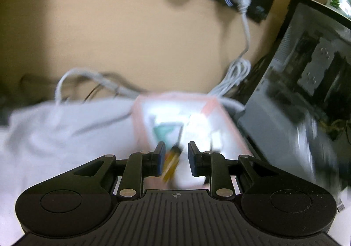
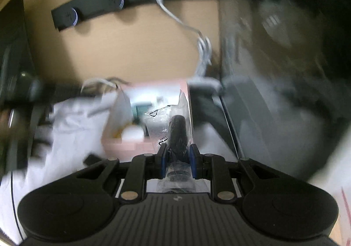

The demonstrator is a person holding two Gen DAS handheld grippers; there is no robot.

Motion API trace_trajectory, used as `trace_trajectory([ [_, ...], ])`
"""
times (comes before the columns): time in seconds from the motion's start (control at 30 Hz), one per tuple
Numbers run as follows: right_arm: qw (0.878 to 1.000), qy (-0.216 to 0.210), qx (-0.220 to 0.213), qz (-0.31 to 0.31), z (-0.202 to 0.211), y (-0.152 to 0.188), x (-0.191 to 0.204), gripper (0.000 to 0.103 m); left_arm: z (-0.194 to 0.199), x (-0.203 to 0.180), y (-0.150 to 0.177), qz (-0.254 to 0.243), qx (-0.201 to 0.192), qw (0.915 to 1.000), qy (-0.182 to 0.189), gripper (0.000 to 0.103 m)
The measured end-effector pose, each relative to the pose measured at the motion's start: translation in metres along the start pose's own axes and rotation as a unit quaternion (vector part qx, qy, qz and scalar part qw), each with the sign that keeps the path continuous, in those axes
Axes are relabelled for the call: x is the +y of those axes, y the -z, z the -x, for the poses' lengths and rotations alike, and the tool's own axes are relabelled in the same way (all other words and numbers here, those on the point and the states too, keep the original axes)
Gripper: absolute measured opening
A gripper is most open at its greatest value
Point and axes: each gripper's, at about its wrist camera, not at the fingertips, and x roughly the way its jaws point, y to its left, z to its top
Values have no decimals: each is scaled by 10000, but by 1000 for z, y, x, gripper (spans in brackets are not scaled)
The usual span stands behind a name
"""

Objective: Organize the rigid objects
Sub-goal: 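Drop the adapter into the pink box with the left tool while the right tool drops the bag, then grasp the red lighter with the left tool while the right tool grasps the black phone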

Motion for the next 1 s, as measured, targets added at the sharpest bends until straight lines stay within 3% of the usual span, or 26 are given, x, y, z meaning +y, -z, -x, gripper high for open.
trace_trajectory([
  [0.17, 9980, 24, -404, 487, -48, -75, 22, 20, 20, 35, 31, 618, 260, 9966, -487, 25],
  [0.3, 9976, 98, -316, 611, -89, -108, 27, 37, 39, 60, 57, 1071, 400, 9896, -871, 25],
  [0.37, 9980, -43, -264, 580, -92, -99, 26, 39, 46, 70, 71, 1279, 484, 9859, -968, 25],
  [0.43, 9982, -93, -196, 565, -94, -81, 27, 47, 52, 80, 85, 1449, 596, 9824, -1014, 25],
  [0.63, 9971, 298, 63, 700, -99, -7, 37, 48, 43, 88, 102, 1764, 906, 9752, -983, 25],
  [0.73, 9956, -118, 580, 720, -103, 18, 42, 48, 36, 72, 100, 1521, 943, 9796, -914, 25],
  [0.83, 9910, -413, 792, 993, -108, 38, 62, 48, 31, 49, 98, 968, 868, 9872, -928, 25],
  [1.0, 9745, -1053, 952, 1737, -123, 62, 107, 49, 34, 39, 100, 631, 1040, 9858, -1156, 25],
])
